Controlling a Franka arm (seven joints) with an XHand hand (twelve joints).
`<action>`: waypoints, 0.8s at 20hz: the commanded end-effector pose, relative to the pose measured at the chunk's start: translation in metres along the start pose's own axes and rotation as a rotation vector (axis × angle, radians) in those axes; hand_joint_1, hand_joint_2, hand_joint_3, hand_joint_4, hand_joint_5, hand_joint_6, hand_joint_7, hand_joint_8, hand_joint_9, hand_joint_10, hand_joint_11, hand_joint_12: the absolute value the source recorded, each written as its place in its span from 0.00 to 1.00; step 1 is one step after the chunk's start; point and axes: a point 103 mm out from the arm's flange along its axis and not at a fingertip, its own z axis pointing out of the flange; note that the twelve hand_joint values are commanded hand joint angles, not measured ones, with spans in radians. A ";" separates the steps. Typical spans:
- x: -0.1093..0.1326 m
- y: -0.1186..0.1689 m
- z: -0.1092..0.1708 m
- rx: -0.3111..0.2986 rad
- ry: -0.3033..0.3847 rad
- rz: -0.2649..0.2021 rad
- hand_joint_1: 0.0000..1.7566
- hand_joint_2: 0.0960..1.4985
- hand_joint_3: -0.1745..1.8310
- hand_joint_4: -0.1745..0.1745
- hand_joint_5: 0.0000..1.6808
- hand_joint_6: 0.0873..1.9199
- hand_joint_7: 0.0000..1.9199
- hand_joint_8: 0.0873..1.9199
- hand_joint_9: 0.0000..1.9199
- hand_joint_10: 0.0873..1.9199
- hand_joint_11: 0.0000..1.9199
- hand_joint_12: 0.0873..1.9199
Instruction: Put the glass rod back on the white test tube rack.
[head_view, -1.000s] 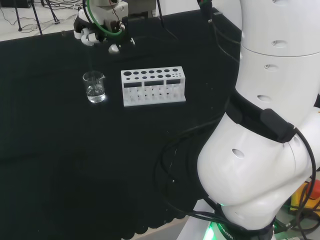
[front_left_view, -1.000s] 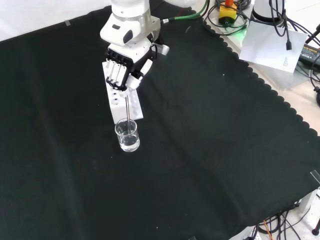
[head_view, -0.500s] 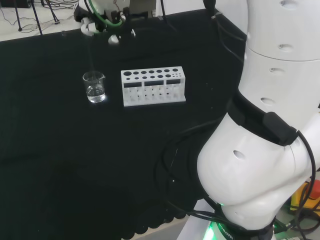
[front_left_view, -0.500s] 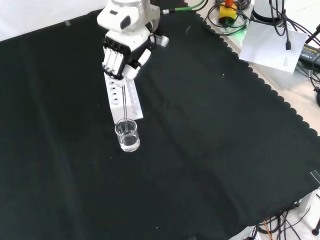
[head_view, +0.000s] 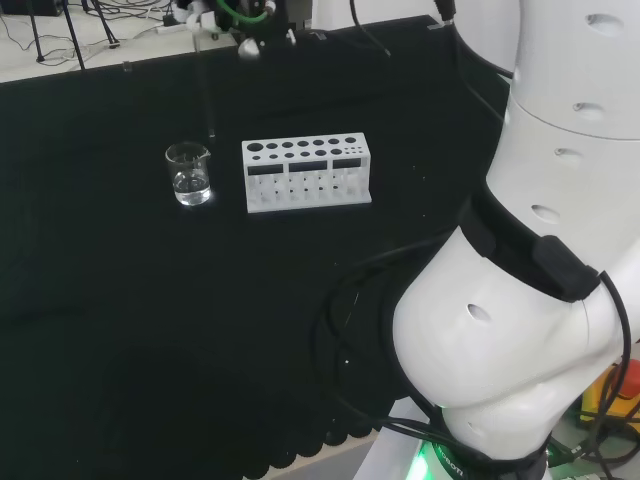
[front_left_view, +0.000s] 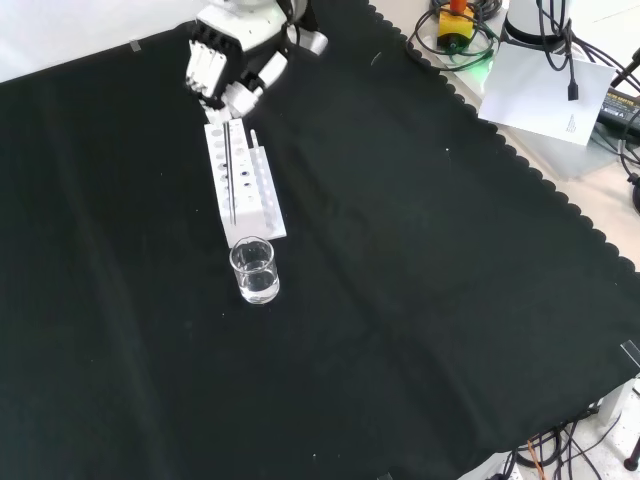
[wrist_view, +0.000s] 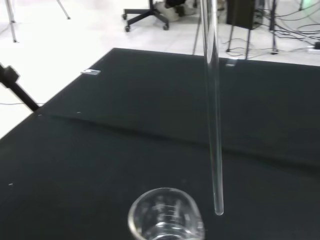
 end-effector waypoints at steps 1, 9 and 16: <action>-0.034 -0.013 -0.009 -0.007 -0.023 0.055 0.77 0.81 0.09 0.00 0.42 0.46 0.37 0.73 0.42 0.85 0.78 0.49; -0.074 -0.033 -0.014 -0.017 -0.037 0.125 0.77 0.81 0.09 0.00 0.42 0.46 0.37 0.73 0.42 0.85 0.78 0.49; -0.079 -0.047 -0.009 -0.012 -0.067 0.132 0.77 0.81 0.09 0.00 0.42 0.46 0.37 0.73 0.42 0.85 0.78 0.49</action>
